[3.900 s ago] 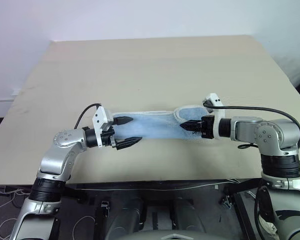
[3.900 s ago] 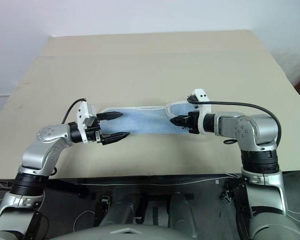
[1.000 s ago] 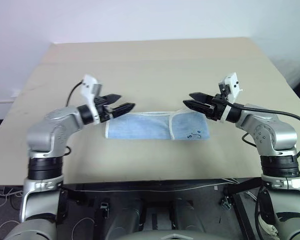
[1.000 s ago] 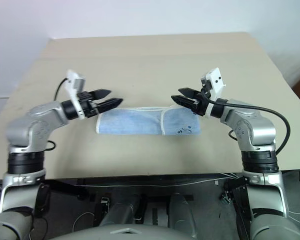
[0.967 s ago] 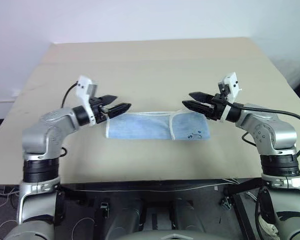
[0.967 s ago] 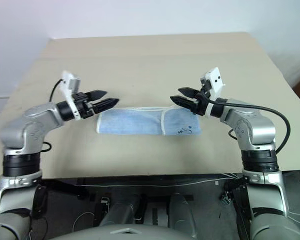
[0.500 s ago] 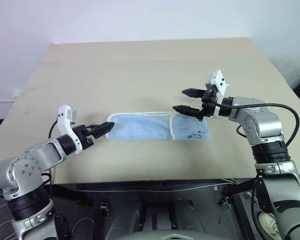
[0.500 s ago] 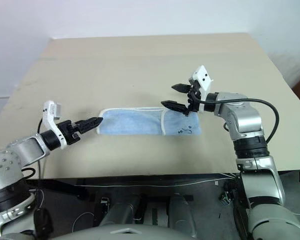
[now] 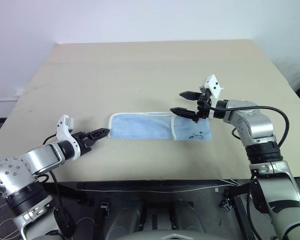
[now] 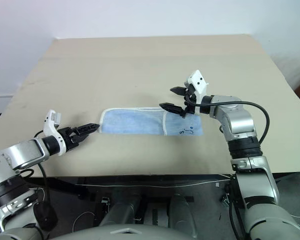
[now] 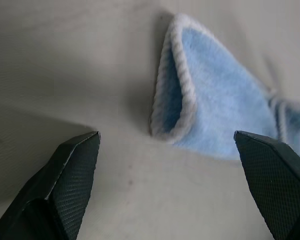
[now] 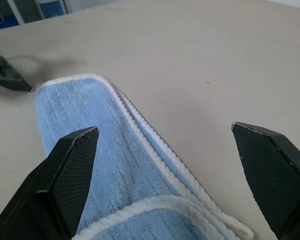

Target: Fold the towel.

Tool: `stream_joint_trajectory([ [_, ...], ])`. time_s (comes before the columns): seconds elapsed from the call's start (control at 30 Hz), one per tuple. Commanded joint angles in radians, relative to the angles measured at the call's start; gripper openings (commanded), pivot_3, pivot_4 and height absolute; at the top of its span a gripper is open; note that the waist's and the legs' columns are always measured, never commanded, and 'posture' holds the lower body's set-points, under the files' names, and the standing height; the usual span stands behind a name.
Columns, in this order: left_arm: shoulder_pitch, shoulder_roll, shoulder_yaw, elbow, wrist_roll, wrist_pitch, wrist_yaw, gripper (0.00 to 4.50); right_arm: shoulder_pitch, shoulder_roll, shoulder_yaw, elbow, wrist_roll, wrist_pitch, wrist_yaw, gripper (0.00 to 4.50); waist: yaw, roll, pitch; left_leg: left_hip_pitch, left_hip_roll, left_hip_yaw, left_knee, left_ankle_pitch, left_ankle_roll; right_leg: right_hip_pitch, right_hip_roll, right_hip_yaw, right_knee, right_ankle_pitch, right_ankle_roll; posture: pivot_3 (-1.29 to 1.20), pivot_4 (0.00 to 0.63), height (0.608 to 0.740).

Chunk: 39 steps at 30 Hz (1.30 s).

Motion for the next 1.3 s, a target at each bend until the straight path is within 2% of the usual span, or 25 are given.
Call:
stream_joint_trajectory([
  [0.03, -0.026, -0.047, 0.017, 0.052, -0.101, 0.008, 0.112, 4.50, -0.004, -0.004, -0.031, -0.047, 0.007, -0.010, -0.016, 4.49, 0.006, 0.000, 0.000, 0.000, 0.000, 0.000, 0.000, 0.000, 0.000, 0.000, 0.000, 0.000, 0.000, 0.000, 0.000, 0.00, 0.150, 0.740],
  [0.23, -0.024, -0.070, -0.030, 0.126, -0.298, -0.062, 0.304, 4.50, 0.008, -0.011, -0.042, -0.055, 0.004, -0.010, -0.043, 4.49, 0.012, 0.000, 0.000, 0.000, 0.000, 0.000, 0.000, 0.000, 0.000, 0.001, 0.000, 0.000, -0.001, 0.000, 0.000, 0.00, 0.150, 0.740],
  [0.4, 0.012, -0.022, -0.165, 0.180, -0.543, -0.223, 0.470, 4.50, 0.020, -0.014, -0.054, -0.058, -0.002, -0.017, -0.067, 4.49, 0.012, 0.000, 0.000, 0.000, 0.000, 0.000, 0.000, 0.000, 0.000, 0.001, -0.001, 0.000, 0.000, 0.000, 0.000, 0.00, 0.150, 0.740],
  [0.53, 0.042, 0.037, -0.290, 0.178, -0.706, -0.330, 0.508, 4.50, 0.031, -0.016, -0.061, -0.061, -0.004, -0.023, -0.085, 4.49, 0.011, 0.000, 0.000, 0.000, 0.000, 0.000, 0.000, 0.000, 0.000, 0.001, -0.001, 0.001, 0.000, 0.000, 0.000, 0.00, 0.150, 0.740],
  [0.73, 0.097, 0.063, -0.360, 0.125, -0.734, -0.427, 0.493, 4.50, 0.049, -0.014, -0.065, -0.088, 0.002, -0.023, -0.110, 4.49, 0.010, 0.000, 0.000, 0.000, 0.000, 0.000, 0.000, 0.000, 0.000, 0.001, -0.001, 0.001, 0.000, 0.000, 0.000, 0.00, 0.150, 0.740],
  [0.87, 0.121, 0.087, -0.372, 0.112, -0.734, -0.454, 0.465, 3.63, 0.064, -0.018, -0.066, -0.105, 0.001, -0.025, -0.119, 4.50, 0.009, 0.000, 0.000, 0.000, 0.000, 0.001, -0.001, 0.000, 0.000, 0.001, -0.001, 0.002, -0.001, 0.000, 0.000, 0.00, 0.150, 0.740],
  [1.2, 0.109, 0.117, -0.402, 0.124, -0.734, -0.534, 0.470, 0.13, 0.071, -0.024, -0.069, -0.102, -0.008, -0.039, -0.132, 4.50, 0.009, 0.000, 0.000, -0.001, 0.000, 0.001, -0.002, 0.000, 0.000, 0.000, -0.001, 0.002, -0.001, 0.000, -0.001, 0.00, 0.150, 0.740],
  [1.3, 0.101, 0.125, -0.413, 0.128, -0.734, -0.548, 0.464, 0.02, 0.077, -0.027, -0.065, -0.105, -0.015, -0.046, -0.131, 4.50, 0.009, 0.000, 0.000, -0.001, 0.000, 0.001, -0.002, 0.000, 0.000, 0.000, -0.001, 0.002, -0.002, 0.000, -0.001, 0.00, 0.150, 0.740],
])
